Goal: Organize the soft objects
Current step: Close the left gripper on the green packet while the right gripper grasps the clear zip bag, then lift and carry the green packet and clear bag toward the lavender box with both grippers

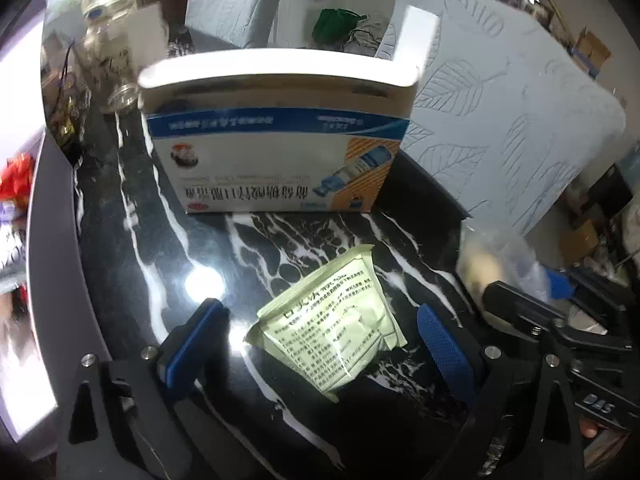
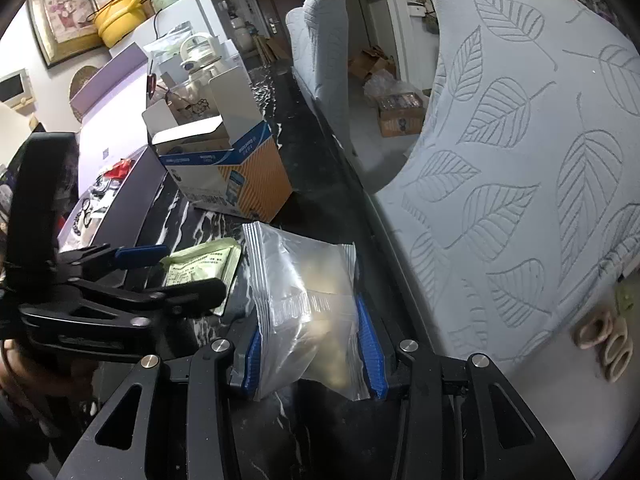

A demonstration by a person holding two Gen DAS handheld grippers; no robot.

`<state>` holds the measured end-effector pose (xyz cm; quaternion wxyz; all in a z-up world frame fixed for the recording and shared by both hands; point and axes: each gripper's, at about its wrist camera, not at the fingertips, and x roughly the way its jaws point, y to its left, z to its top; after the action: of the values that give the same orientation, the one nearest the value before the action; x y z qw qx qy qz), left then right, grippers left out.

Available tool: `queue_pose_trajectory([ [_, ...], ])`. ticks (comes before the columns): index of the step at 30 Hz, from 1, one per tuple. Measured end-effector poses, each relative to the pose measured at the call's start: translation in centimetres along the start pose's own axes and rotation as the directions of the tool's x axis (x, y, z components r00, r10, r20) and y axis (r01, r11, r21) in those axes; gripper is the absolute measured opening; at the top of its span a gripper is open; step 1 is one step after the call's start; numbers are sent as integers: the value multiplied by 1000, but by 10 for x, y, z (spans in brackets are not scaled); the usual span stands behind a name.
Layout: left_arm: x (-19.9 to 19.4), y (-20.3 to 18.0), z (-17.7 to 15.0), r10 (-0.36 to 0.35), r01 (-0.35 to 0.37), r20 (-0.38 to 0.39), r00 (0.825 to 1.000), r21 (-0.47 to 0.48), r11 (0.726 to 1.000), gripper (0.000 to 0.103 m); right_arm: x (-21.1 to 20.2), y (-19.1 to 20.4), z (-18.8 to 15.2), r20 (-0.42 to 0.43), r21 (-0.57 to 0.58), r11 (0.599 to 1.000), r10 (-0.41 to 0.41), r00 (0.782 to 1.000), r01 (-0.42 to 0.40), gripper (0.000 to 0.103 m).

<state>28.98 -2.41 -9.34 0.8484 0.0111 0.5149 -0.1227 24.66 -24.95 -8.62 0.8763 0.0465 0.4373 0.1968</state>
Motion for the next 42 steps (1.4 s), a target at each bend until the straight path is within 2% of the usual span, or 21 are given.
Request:
queue_pose_trajectory([
  [3,6,-8,-1,65,-66,19,998,36,997,97,-1,1,-1,2,-2,1000,1,1000,-1,41],
  [5,4,-13,-3,60,-63,55,997,58,996,84,-1,1,-2,4,-2,1000,2,1000,-2,41],
  [6,2,-15,-4,52,-57,70,996,65,996,68,-2,1,-3,5,-1,1000,2,1000,-2,41],
  [8,0,-17,-6,43,-49,88,995,70,996,65,-3,3,-5,7,0,1000,3,1000,-3,41],
  [11,-5,-26,-12,20,-29,91,996,102,994,46,-5,5,-9,7,-5,1000,6,1000,-6,41],
  [16,-16,-29,-28,-6,-2,69,998,117,993,39,-11,13,-19,6,-27,1000,16,1000,-16,40],
  [26,-50,-33,-82,-54,50,33,998,109,993,39,-34,24,-49,-3,-14,1000,4,1000,-4,40],
  [32,-60,-22,-101,-51,48,35,998,84,995,39,-51,28,-67,4,10,1000,-1,1000,1,40],
  [33,-61,-22,-103,-52,49,39,998,92,995,40,-53,29,-69,6,12,1000,-4,1000,4,40],
  [35,-62,-27,-110,-29,23,44,999,127,992,47,-56,31,-73,10,20,1000,-9,1000,9,40],
  [36,-60,-31,-112,6,-13,43,999,157,988,65,-58,32,-74,9,24,1000,-9,1000,9,40],
  [37,-58,-33,-114,22,-27,34,999,160,987,89,-59,33,-76,7,29,1000,-9,1000,9,41],
  [38,-53,-30,-114,8,-8,4,1000,145,989,97,-59,34,-77,6,32,999,-11,1000,10,41],
  [39,-53,-30,-116,2,-3,7,1000,141,990,103,-61,35,-78,5,32,999,-15,1000,15,41],
  [42,-56,-23,-117,-26,24,12,1000,139,990,103,-66,38,-81,13,28,999,-19,1000,19,41],
])
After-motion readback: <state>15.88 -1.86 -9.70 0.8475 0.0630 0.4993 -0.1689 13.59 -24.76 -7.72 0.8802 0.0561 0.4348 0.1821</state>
